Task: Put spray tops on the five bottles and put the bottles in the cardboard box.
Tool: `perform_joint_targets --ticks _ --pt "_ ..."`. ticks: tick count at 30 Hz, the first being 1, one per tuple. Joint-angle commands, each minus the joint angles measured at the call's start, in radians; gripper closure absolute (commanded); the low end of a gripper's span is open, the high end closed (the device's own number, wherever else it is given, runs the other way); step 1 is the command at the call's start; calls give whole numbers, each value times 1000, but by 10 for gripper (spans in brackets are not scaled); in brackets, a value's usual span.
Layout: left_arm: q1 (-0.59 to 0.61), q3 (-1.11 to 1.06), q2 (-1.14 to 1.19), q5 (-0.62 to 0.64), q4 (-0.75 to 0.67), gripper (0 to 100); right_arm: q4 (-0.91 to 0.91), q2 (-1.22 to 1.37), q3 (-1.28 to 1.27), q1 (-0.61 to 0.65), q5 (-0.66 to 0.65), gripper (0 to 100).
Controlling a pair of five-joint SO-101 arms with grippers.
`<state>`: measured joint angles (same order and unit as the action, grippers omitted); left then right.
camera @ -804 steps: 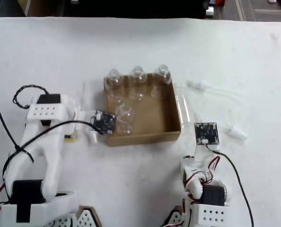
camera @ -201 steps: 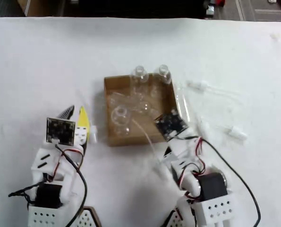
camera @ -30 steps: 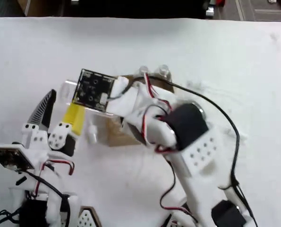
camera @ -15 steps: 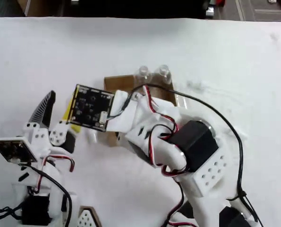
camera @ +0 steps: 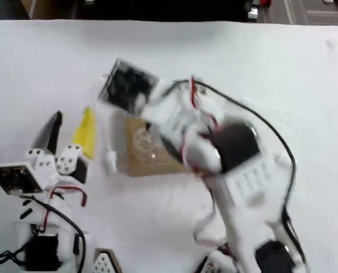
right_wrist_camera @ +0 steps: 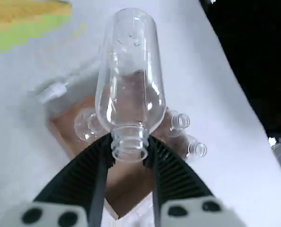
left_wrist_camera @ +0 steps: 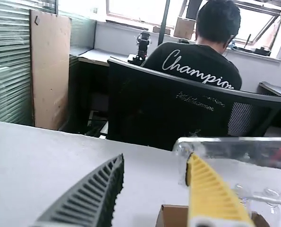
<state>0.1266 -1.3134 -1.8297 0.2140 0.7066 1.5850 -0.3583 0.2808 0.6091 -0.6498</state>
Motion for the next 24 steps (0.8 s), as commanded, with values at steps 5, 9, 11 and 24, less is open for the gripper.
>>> perform_joint_targets --ticks 5,9,11,24 --pt "104 -133 -1 12 -2 793 147 288 430 -134 23 983" --pt "107 -242 -1 9 -127 793 147 320 387 -147 -25 983" --pt "104 -269 -1 8 -153 794 147 311 327 -153 -60 983" --pt "101 -281 -1 6 -155 794 104 387 176 -156 -180 982"
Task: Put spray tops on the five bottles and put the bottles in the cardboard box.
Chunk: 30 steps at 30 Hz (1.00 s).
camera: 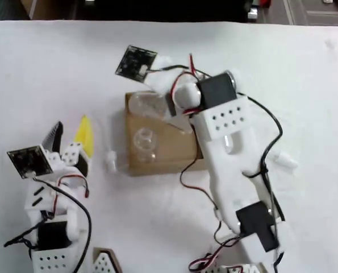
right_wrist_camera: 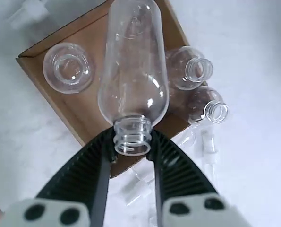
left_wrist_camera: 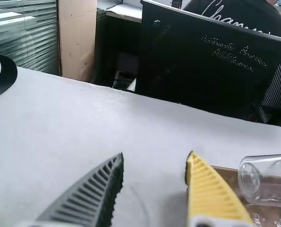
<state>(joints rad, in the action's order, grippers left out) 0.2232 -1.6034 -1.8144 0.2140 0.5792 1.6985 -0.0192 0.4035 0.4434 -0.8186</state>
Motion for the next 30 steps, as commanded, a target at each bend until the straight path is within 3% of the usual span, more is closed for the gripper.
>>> perform_joint_targets --ticks 1,18,30 --pt "4 9 -16 6 -28 794 -5 70 72 10 -11 982" --pt "4 6 -16 5 -28 794 22 400 325 19 -15 981" --pt "4 6 -16 5 -28 794 5 433 328 68 -15 980"
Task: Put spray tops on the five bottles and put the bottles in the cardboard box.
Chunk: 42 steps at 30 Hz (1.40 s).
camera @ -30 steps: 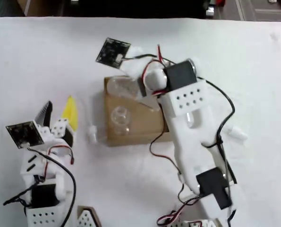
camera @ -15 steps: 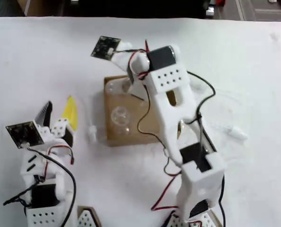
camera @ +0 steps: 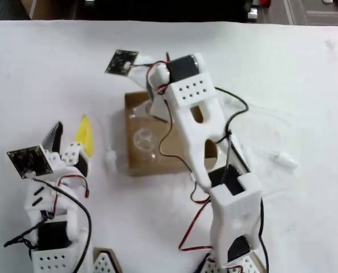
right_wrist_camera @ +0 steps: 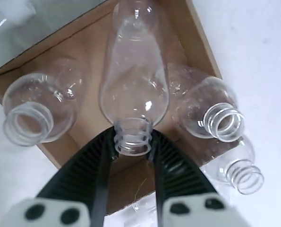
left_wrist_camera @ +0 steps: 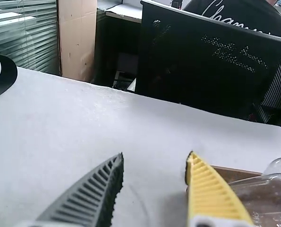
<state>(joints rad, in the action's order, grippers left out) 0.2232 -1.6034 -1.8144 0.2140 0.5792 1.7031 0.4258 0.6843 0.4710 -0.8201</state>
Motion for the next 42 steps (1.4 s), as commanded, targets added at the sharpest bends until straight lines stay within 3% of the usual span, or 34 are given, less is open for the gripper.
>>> perform_joint_targets --ticks 1,8,15,30,36,42 --pt "4 6 -16 5 -28 794 -8 -12 48 47 -14 980" --pt "4 6 -16 5 -28 794 -48 -10 44 71 -9 978" --pt "4 6 -16 5 -28 794 -48 -10 41 91 -9 833" --pt "4 6 -16 5 -28 794 -71 -50 127 111 -3 833" --pt "4 8 -15 3 -28 794 19 -153 339 56 164 833" --pt "4 38 -12 -98 -21 854 22 -220 239 -104 577 833"
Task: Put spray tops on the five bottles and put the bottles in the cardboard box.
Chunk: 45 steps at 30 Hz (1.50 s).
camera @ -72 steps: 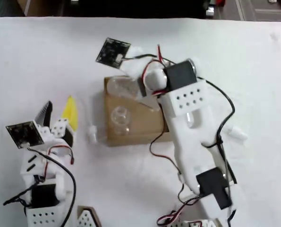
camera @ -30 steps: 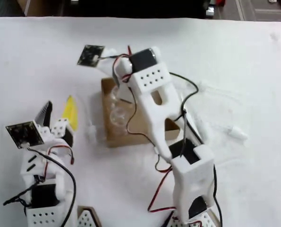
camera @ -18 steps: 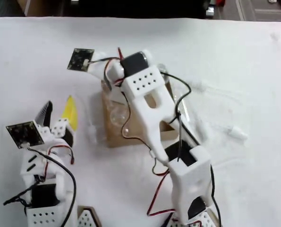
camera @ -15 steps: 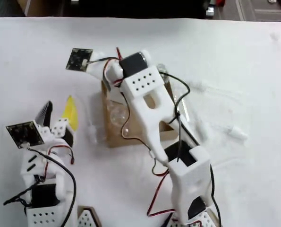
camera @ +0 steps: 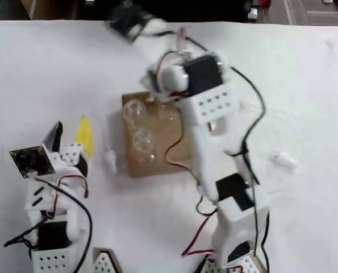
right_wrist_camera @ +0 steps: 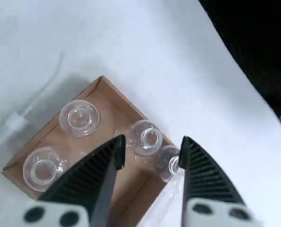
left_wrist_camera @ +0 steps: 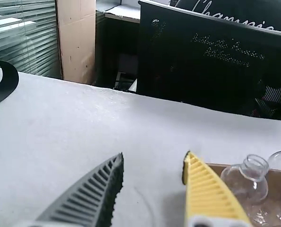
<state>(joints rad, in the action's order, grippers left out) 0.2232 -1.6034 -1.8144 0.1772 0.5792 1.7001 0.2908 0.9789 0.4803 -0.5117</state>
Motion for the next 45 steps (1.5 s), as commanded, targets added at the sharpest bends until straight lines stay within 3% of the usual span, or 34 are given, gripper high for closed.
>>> perform_joint_targets --ticks 1,7,11,15,19,24,30,35,43,45 --pt "4 58 -12 -78 3 869 27 -107 -101 -140 311 833" --pt "4 222 -12 -104 170 872 25 -374 -436 -193 310 833" --pt "-50 298 4 -235 267 849 24 -653 -660 -208 284 833" --pt "-101 434 173 -410 382 847 -12 -914 -939 -291 267 833" --pt "-102 694 481 -675 526 846 -162 -1115 -1324 -390 264 833" --pt "-94 982 938 -1195 744 845 -406 -1222 -1754 -421 282 833" --pt "-102 1157 1360 -1485 948 849 -501 -1222 -1837 -498 307 833" --pt "-102 1129 1412 -1649 914 845 -621 -1222 -1926 -532 364 833" --pt "-177 856 1412 -1697 526 783 -819 -1222 -2053 -611 365 833" --pt "-209 812 1412 -1775 479 782 -869 -1222 -2084 -611 365 833"
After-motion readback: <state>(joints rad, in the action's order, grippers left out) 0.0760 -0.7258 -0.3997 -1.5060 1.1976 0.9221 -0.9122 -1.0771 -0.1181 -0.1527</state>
